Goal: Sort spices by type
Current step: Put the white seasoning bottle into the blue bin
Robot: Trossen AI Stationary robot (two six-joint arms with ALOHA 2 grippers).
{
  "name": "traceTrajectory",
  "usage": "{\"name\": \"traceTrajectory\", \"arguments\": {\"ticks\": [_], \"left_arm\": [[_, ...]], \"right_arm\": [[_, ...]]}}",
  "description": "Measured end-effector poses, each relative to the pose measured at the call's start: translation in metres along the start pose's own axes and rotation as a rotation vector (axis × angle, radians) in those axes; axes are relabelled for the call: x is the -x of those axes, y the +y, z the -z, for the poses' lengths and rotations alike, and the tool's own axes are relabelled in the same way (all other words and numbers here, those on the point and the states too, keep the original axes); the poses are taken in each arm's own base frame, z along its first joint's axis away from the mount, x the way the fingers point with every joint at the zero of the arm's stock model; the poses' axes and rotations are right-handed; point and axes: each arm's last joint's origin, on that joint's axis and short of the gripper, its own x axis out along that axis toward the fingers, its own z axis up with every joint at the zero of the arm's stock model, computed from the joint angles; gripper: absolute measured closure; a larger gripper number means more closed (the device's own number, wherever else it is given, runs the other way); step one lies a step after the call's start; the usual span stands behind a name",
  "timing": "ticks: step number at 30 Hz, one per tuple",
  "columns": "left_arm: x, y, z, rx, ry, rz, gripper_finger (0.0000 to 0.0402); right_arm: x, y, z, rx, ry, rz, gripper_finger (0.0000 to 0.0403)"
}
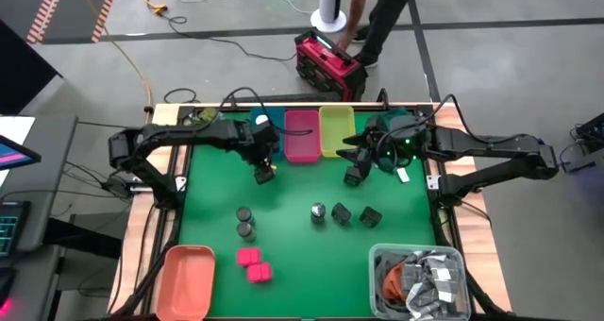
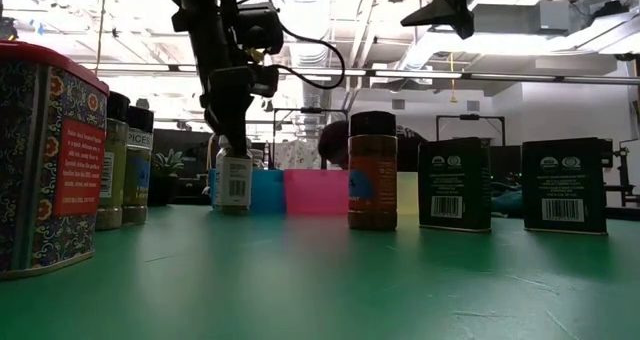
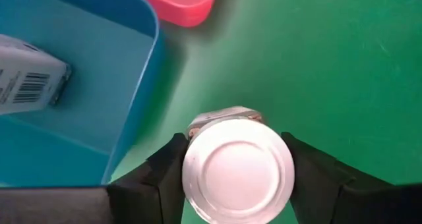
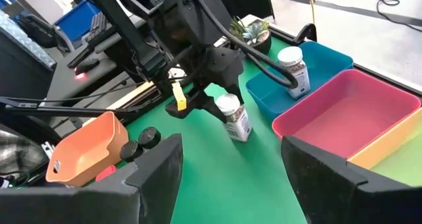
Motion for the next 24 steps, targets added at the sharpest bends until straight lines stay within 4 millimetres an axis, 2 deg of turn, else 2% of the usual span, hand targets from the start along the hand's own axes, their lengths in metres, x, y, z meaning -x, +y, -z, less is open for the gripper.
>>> {"name": "traceTrajectory", "arguments": {"ticks": [6, 12, 19, 24], "left_arm": [[0.004, 0.0, -0.001, 0.035, 0.013, 0.036, 0.0206], [0.033, 0.004, -0.019, -0.015, -0.013, 0.035, 0.0206], [0.073, 0.031, -0.041, 0.019, -0.112, -0.009, 0.0206], [0.083, 0.055, -0.045, 0.027, -0.136, -0.135, 0.0206]], "right_arm": [[0.0, 0.0, 0.0, 0.0, 0.0, 0.0, 0.0119], [0.0, 0.0, 0.0, 0.0, 0.0, 0.0, 0.0119], [0.0, 0.0, 0.0, 0.0, 0.0, 0.0, 0.0119], [0.0, 0.0, 0.0, 0.0, 0.0, -0.001, 0.0119]]}}
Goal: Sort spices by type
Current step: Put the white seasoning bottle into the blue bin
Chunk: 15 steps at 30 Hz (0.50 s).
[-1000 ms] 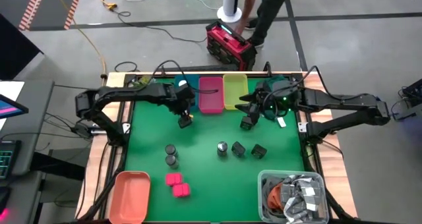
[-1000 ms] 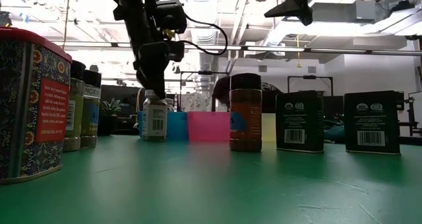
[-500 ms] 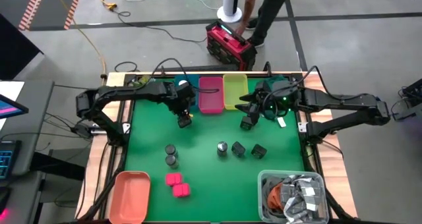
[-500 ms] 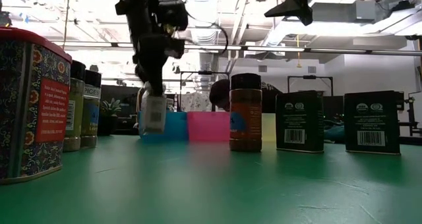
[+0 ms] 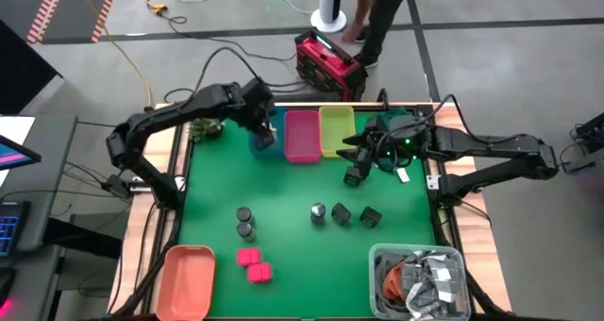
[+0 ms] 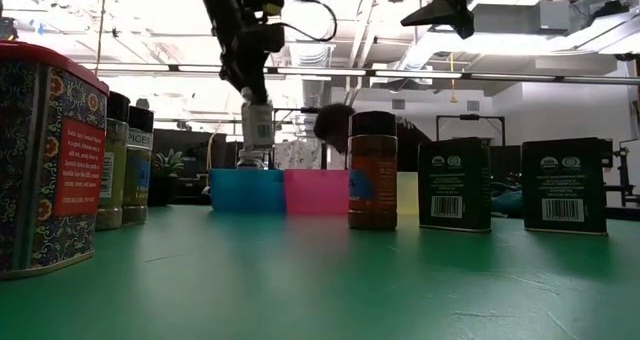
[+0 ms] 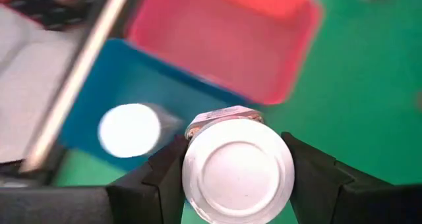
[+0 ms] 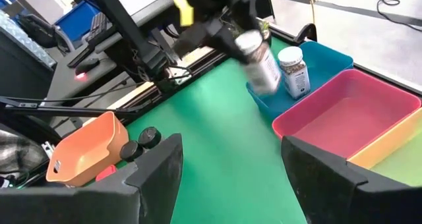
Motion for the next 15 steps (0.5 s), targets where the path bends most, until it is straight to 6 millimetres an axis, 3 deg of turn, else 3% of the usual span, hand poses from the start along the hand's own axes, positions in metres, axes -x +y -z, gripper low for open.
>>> {"name": "traceTrajectory", "arguments": {"ticks": [5, 15], "left_arm": [[-0.009, 0.014, 0.008, -0.058, 0.046, -0.04, 0.0206], [-0.041, 0.004, 0.03, -0.234, 0.112, -0.007, 0.0206]], "right_arm": [[0.0, 0.0, 0.0, 0.0, 0.0, 0.0, 0.0119], [0.0, 0.0, 0.0, -0.004, 0.0, -0.001, 0.0119]]}}
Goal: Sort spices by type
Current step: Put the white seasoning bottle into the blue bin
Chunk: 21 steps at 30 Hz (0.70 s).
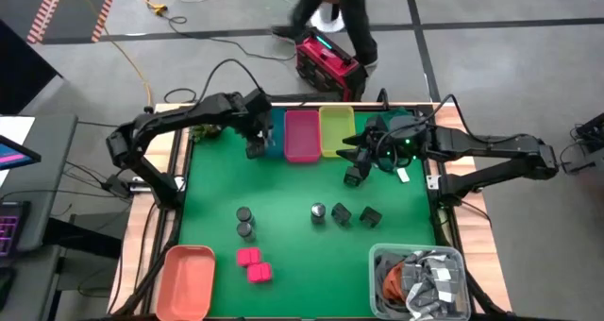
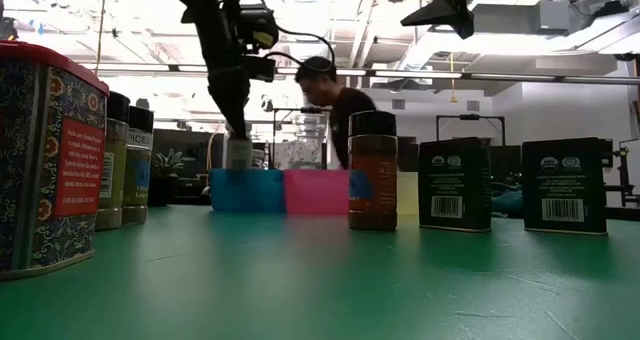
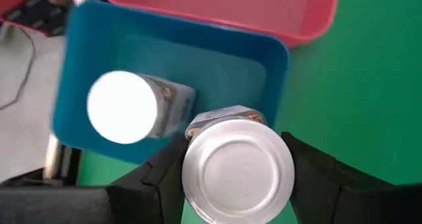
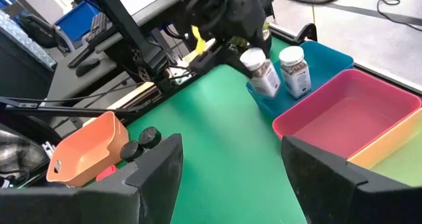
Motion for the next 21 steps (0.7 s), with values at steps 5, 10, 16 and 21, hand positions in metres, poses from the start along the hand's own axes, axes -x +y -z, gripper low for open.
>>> {"name": "traceTrajectory", "arguments": {"ticks": [5, 10, 16, 21], "left_arm": [[-0.009, -0.004, 0.002, 0.019, -0.005, -0.017, 0.0205], [-0.011, -0.005, 0.005, 0.036, 0.007, -0.017, 0.0136], [-0.011, -0.005, 0.005, 0.084, 0.01, -0.016, 0.0089], [0.012, -0.002, -0.006, 0.117, -0.036, -0.014, 0.0086]], "right_arm": [[0.0, 0.0, 0.0, -0.004, 0.0, 0.0, 0.0119], [0.0, 0.0, 0.0, -0.004, 0.0, 0.0, 0.0119], [0.0, 0.0, 0.0, -0.003, 0.0, 0.0, 0.0119], [0.0, 0.0, 0.001, -0.003, 0.009, 0.002, 0.0119]]}}
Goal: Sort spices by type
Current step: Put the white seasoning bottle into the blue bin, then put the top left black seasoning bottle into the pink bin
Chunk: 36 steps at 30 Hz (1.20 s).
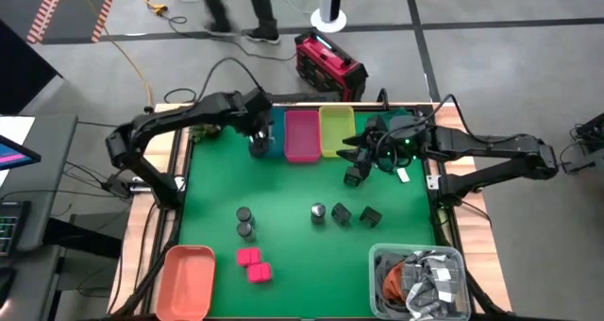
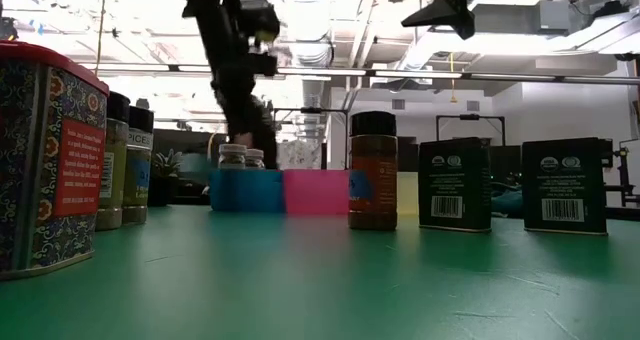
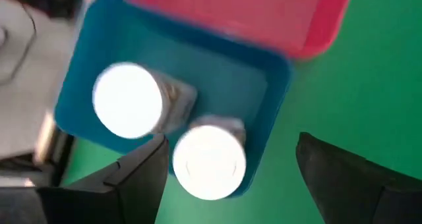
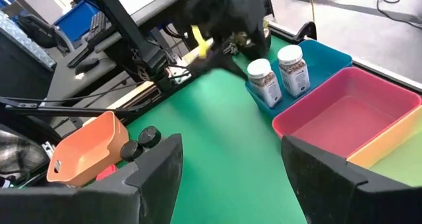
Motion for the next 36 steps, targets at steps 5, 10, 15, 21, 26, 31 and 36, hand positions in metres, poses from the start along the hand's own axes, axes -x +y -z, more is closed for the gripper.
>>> {"name": "traceTrajectory", "arguments": {"ticks": [5, 10, 15, 21, 26, 31, 36], "left_arm": [[0.043, -0.021, -0.023, -0.106, -0.121, 0.045, 0.0085], [0.06, -0.06, -0.016, -0.077, -0.006, 0.21, 0.0084], [0.083, -0.094, 0.005, -0.083, 0.077, 0.314, 0.0084], [0.099, -0.117, 0.024, 0.024, 0.192, 0.349, 0.0084], [0.1, -0.133, 0.029, 0.158, 0.267, 0.344, 0.0084], [0.092, -0.148, 0.033, 0.312, 0.29, 0.336, 0.0084], [0.073, -0.155, 0.051, 0.473, 0.378, 0.258, 0.0084]], "right_arm": [[0.0, -0.001, 0.004, 0.006, 0.044, 0.001, 0.0119], [0.001, -0.003, 0.009, 0.017, 0.104, 0.008, 0.0119], [-0.008, 0.003, 0.025, 0.112, 0.239, -0.022, 0.0119], [-0.029, 0.011, 0.045, 0.22, 0.367, -0.051, 0.0119], [-0.043, 0.02, 0.047, 0.293, 0.4, -0.065, 0.0119], [-0.05, 0.028, 0.038, 0.326, 0.379, -0.074, 0.0119], [-0.048, 0.031, 0.031, 0.324, 0.355, -0.079, 0.0119]]}}
